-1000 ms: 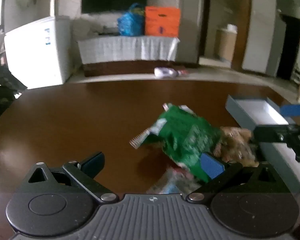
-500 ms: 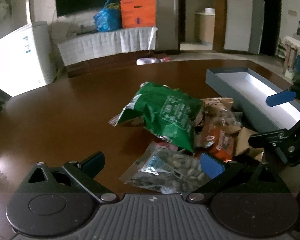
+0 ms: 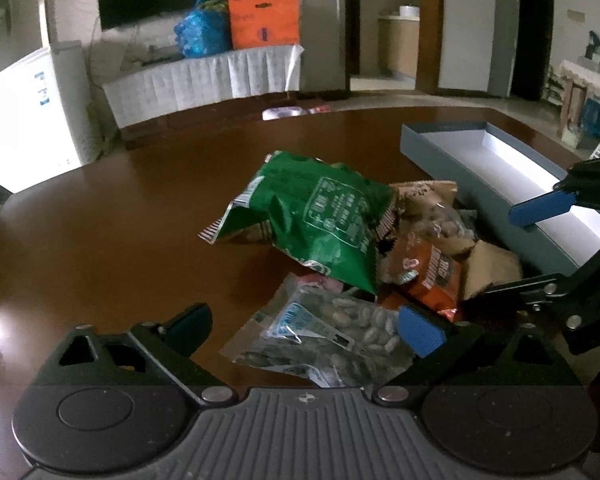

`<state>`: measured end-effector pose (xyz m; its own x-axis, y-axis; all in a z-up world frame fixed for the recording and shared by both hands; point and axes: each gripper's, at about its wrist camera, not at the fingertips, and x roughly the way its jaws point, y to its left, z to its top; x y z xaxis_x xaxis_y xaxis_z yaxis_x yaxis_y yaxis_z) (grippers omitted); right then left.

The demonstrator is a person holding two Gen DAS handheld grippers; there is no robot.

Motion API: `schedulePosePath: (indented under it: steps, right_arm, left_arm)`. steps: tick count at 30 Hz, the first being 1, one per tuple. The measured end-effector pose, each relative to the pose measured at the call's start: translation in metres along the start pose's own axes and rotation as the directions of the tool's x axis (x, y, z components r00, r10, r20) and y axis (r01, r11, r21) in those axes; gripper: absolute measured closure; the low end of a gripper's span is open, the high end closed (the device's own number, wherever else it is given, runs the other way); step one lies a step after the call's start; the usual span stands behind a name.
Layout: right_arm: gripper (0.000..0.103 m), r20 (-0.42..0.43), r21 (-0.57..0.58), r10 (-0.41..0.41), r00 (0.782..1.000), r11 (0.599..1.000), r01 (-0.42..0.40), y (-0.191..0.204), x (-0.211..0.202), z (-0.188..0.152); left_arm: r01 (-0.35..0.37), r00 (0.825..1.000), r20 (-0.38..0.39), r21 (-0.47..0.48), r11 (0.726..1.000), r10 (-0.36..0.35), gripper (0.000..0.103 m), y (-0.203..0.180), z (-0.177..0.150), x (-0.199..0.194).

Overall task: Organize snacks
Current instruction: 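Move both tools toward the snack pile beside the white box, then close left tool on clear nut bag while right tool grasps brown kraft packet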

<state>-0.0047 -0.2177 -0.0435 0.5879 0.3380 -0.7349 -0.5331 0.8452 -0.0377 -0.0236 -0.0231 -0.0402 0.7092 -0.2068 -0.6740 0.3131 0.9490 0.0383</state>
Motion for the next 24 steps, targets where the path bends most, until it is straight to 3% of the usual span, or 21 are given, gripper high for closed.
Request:
schedulePosePath:
  steps: [9,19,24]
  right_arm:
    - [0.019,-0.048,-0.016,0.007,0.999,1.000,-0.008,0.002,0.009,-0.006]
    - [0.021,-0.080,-0.050,0.017,0.997,0.999,-0.021,0.006,0.024,-0.005]
    - [0.028,-0.075,-0.058,-0.002,0.997,0.998,-0.002,0.006,0.023,-0.006]
  left_arm:
    - [-0.009,0.999,-0.035,0.017,1.000,0.010,0.004,-0.001,-0.003,0.010]
    - [0.031,0.998,-0.048,-0.011,0.999,-0.031,0.001,0.000,-0.005,0.017]
    - [0.041,0.998,-0.043,-0.030,0.999,-0.042,0.012,0.003,-0.006,0.017]
